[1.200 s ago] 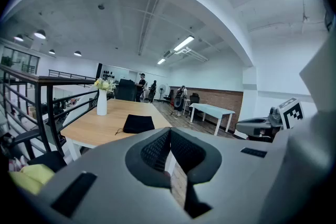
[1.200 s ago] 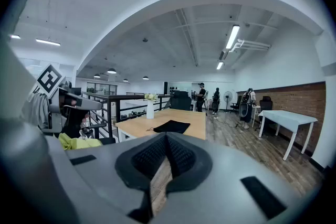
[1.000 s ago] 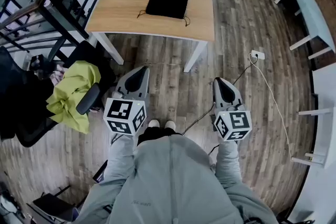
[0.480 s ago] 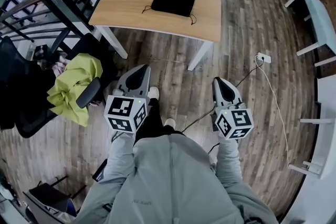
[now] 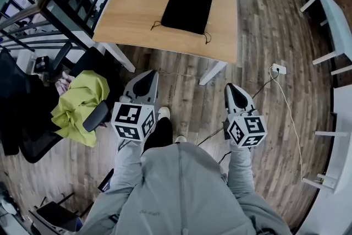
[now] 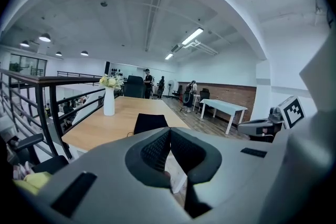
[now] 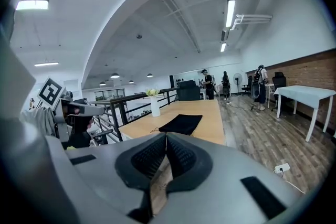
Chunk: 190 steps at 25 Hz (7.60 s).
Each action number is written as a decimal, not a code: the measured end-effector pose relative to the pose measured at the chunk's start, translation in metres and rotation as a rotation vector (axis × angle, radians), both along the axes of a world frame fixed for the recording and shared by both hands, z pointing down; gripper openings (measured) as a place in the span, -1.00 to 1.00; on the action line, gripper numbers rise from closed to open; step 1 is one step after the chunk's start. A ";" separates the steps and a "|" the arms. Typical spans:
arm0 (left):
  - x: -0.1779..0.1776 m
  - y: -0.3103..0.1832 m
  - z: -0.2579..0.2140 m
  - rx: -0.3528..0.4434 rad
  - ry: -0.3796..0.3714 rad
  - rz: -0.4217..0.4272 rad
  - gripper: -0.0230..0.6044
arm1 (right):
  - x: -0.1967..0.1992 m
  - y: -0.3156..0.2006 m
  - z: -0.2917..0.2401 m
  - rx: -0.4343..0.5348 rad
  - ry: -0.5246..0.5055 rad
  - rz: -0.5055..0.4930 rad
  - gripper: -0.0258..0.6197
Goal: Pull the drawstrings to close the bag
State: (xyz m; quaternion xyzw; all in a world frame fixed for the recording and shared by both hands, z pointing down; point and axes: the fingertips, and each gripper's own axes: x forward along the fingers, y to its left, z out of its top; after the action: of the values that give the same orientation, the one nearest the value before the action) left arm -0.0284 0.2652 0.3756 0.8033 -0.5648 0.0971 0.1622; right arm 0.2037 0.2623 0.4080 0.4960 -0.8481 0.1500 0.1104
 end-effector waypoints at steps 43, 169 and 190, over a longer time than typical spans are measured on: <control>-0.047 -0.311 0.010 -0.007 -0.033 0.123 -0.84 | -0.032 -0.279 0.000 -0.006 0.069 0.133 -0.85; -0.065 -0.303 0.239 -0.389 -0.309 0.530 -0.84 | -0.060 -0.288 0.191 -0.307 0.299 -0.115 -0.85; -0.080 -0.380 0.096 -0.106 -0.255 0.165 -0.84 | -0.053 -0.371 0.027 0.045 0.130 0.011 -0.85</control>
State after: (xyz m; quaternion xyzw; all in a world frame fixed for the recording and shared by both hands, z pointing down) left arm -0.1088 -0.1148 0.4716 0.8185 -0.5069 0.2409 0.1228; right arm 0.1504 -0.1090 0.4354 0.5118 -0.8395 0.0987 0.1532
